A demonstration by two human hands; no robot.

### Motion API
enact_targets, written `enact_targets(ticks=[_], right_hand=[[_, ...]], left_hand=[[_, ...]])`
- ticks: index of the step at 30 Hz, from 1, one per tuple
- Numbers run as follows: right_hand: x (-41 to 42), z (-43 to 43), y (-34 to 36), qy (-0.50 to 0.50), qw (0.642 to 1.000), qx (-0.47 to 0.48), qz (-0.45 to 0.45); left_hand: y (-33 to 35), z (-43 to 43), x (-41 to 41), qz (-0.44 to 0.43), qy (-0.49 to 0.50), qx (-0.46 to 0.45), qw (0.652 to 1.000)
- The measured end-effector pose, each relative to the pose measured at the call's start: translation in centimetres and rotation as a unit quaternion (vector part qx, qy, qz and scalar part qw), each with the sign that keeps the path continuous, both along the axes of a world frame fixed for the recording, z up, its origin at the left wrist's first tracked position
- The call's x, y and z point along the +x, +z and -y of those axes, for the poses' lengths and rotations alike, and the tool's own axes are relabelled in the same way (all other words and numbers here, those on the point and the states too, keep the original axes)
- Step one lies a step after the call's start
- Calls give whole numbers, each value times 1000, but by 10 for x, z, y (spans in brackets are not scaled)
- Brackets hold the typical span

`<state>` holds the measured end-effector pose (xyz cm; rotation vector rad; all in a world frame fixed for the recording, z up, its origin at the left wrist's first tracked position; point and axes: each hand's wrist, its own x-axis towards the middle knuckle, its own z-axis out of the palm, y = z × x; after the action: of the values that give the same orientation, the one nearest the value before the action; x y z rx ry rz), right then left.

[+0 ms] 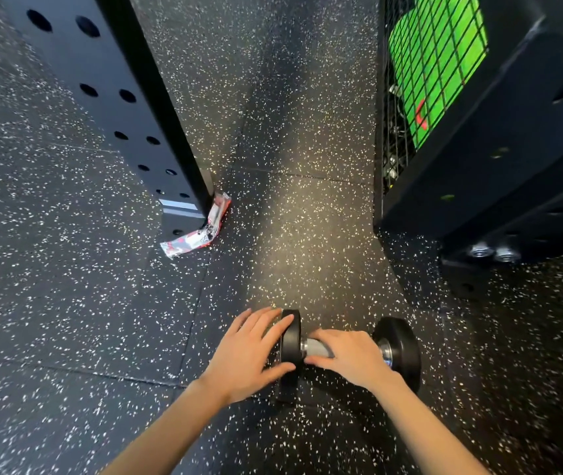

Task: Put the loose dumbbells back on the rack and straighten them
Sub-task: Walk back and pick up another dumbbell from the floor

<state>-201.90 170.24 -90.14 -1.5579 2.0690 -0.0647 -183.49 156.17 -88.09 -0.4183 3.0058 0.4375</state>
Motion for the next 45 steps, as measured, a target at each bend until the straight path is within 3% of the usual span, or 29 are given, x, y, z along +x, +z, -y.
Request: enact_targets(ticks=[5, 10, 24, 32, 39, 45], right_hand=[[9, -5, 13, -31, 998, 33, 35], [35, -22, 97, -95, 989, 47, 104], [89, -59, 524, -118, 989, 86, 38], [120, -82, 738, -175, 983, 34, 40], [154, -115, 798, -231, 972, -18, 39], [188, -141, 802, -299, 952, 3, 64]], left_hand=[[16, 10, 25, 17, 10, -20, 1000], [88, 13, 58, 52, 23, -10, 998], [488, -1, 93, 49, 1, -9, 999], [674, -35, 118, 44, -30, 4, 999], [741, -48, 124, -2, -53, -38, 998], [757, -52, 124, 17, -148, -59, 987]])
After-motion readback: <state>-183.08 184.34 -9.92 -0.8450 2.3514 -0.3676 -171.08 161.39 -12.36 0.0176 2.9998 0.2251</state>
